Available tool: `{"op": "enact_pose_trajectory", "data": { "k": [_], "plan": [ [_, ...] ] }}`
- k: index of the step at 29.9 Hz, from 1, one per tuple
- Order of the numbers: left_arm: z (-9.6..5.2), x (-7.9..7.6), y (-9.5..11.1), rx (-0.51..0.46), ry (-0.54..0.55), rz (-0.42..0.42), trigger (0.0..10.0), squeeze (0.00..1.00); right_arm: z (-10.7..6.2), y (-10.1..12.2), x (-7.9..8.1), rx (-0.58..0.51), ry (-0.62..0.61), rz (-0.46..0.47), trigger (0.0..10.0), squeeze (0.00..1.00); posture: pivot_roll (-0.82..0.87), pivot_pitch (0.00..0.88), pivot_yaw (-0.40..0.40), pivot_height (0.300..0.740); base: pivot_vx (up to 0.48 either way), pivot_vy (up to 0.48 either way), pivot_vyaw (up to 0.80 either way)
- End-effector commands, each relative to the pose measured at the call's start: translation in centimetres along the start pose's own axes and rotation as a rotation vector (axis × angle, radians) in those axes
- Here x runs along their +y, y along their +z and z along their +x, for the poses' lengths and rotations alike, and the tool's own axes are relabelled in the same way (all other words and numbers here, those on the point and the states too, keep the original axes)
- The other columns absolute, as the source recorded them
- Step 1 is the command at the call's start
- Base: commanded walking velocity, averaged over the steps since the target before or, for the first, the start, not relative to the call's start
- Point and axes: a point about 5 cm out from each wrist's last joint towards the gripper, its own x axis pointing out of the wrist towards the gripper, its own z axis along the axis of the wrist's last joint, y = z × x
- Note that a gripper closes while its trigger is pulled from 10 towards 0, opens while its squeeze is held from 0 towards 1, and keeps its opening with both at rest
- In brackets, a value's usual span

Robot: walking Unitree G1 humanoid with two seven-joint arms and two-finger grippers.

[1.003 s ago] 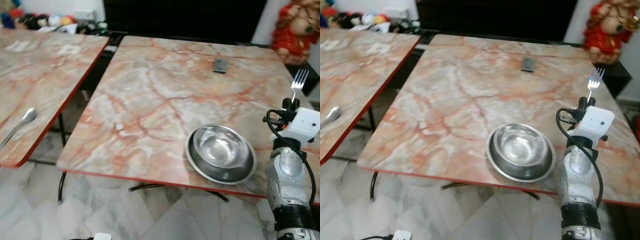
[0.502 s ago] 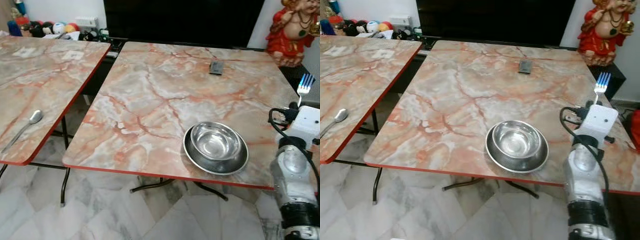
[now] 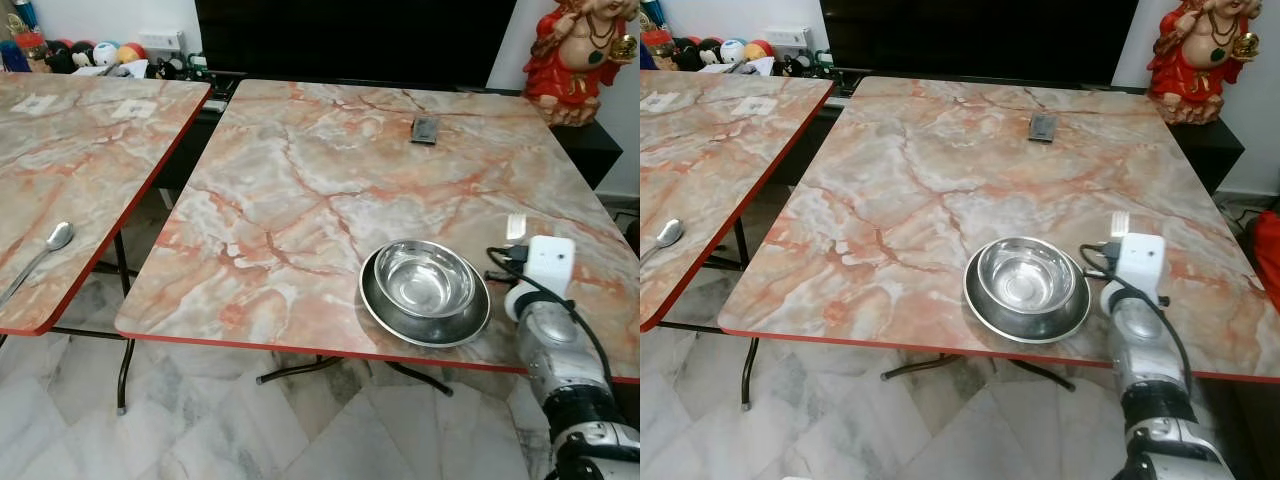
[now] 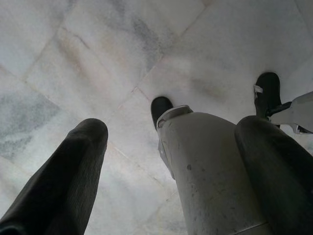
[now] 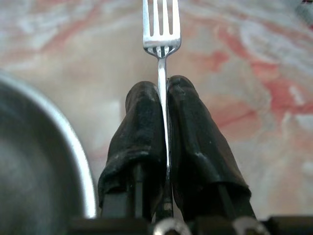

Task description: Setting the table

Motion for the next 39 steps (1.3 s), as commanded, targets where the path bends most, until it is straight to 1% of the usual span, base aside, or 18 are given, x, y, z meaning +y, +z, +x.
{"op": "enact_pose_trajectory", "data": {
  "k": [1,8,13,16,24,26,31,39],
  "plan": [
    [-0.2,-0.4,-1.2,0.055,-0.009,0.016,10.0,0.00,0.1,-0.1,-0.1,0.014,-0.032,-0.013,10.0,0.00,0.02,0.160,-0.015,0.740,0.000,0.000,0.00],
    [-0.2,-0.4,-1.2,0.058,-0.012,0.021,10.0,0.00,0.2,0.1,-0.1,0.005,-0.037,-0.021,10.0,0.00,0.01,0.160,-0.012,0.740,0.000,0.000,0.00],
    [-0.2,-0.4,-1.2,0.059,-0.014,0.024,10.0,0.00,0.1,-0.4,0.2,0.012,-0.028,-0.013,10.0,0.00,0.01,0.159,-0.011,0.740,0.000,0.000,0.00],
    [-0.4,0.4,-1.6,0.062,-0.007,0.022,10.0,0.00,0.0,-0.9,0.2,0.028,-0.032,-0.011,10.0,0.00,0.02,0.159,-0.010,0.740,0.000,0.000,0.00],
    [-0.5,0.8,-1.7,0.067,-0.003,0.025,10.0,0.00,-0.1,-1.2,-0.3,0.037,-0.066,-0.002,10.0,0.00,0.02,0.156,-0.007,0.740,0.000,0.000,0.00],
    [-0.4,0.6,-1.6,0.067,-0.007,0.029,10.0,0.00,-0.2,-1.4,-0.6,0.039,-0.079,0.007,10.0,0.00,0.01,0.155,-0.006,0.740,0.000,0.000,0.00],
    [-0.2,-0.6,-1.3,0.065,-0.021,0.034,10.0,0.00,-0.3,-1.8,-0.5,0.057,-0.078,0.034,10.0,0.00,0.02,0.153,-0.005,0.740,0.000,0.000,0.00],
    [-0.1,-1.0,-1.3,0.064,-0.024,0.036,10.0,0.00,-0.3,-2.0,-0.8,0.062,-0.091,0.065,10.0,0.00,0.02,0.156,-0.003,0.740,0.000,0.000,0.00]
  ]
}}
